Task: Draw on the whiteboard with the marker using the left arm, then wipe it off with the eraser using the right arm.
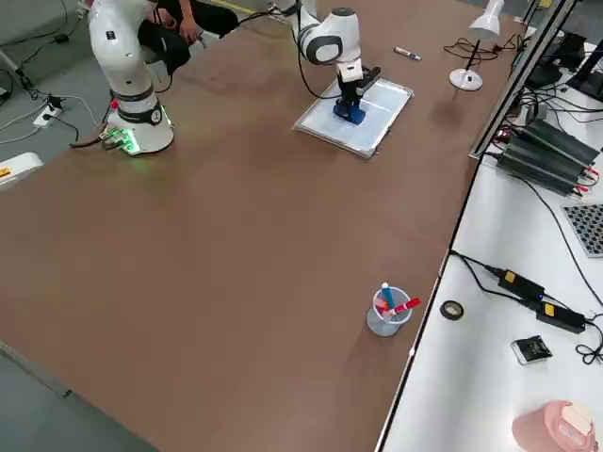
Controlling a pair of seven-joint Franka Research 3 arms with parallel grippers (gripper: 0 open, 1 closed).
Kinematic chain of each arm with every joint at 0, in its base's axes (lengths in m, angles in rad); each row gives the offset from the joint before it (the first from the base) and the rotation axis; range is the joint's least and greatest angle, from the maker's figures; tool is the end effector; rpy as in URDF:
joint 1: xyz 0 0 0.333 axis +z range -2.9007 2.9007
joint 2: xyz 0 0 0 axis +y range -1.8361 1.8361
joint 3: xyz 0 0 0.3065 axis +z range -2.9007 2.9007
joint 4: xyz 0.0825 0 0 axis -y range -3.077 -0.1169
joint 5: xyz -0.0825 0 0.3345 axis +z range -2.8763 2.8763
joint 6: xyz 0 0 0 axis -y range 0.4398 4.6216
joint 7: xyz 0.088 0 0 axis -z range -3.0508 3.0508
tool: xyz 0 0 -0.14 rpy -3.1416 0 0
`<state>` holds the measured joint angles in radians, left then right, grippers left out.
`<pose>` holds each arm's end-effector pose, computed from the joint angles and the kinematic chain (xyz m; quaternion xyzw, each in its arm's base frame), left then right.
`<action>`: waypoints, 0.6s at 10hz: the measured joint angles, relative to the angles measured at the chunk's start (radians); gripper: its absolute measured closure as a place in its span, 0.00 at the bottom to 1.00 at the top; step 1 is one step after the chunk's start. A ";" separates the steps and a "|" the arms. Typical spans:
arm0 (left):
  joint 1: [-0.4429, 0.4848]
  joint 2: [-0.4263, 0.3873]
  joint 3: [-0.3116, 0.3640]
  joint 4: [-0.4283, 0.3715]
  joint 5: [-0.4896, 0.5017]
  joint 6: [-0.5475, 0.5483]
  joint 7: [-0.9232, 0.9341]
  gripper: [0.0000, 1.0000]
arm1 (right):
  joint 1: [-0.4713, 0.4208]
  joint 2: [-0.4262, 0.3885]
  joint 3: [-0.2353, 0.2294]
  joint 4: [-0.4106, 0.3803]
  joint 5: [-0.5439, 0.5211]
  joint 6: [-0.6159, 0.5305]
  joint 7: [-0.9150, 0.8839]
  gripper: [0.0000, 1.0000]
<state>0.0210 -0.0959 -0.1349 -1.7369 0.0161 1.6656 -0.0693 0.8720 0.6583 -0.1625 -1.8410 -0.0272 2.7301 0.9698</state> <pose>0.4807 -0.0556 0.5666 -0.9996 0.0227 -0.0131 0.0133 0.4785 0.4219 0.1951 -0.9869 0.0947 -0.1194 0.0521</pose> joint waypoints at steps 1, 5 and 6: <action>0.000 0.001 0.000 0.000 0.000 0.000 0.000 0.00 | 0.010 0.010 -0.002 0.016 -0.001 0.000 0.011 0.44; 0.000 0.005 0.000 0.000 0.000 0.002 0.000 0.01 | 0.047 0.060 -0.012 0.093 -0.013 -0.013 0.076 0.44; 0.000 0.005 0.000 0.000 0.000 0.002 0.000 0.00 | 0.055 0.073 -0.014 0.112 -0.014 -0.017 0.090 0.44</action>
<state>0.0214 -0.0905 -0.1347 -1.7372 0.0161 1.6673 -0.0692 0.9274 0.7308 -0.1765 -1.7286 -0.0417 2.7136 1.0603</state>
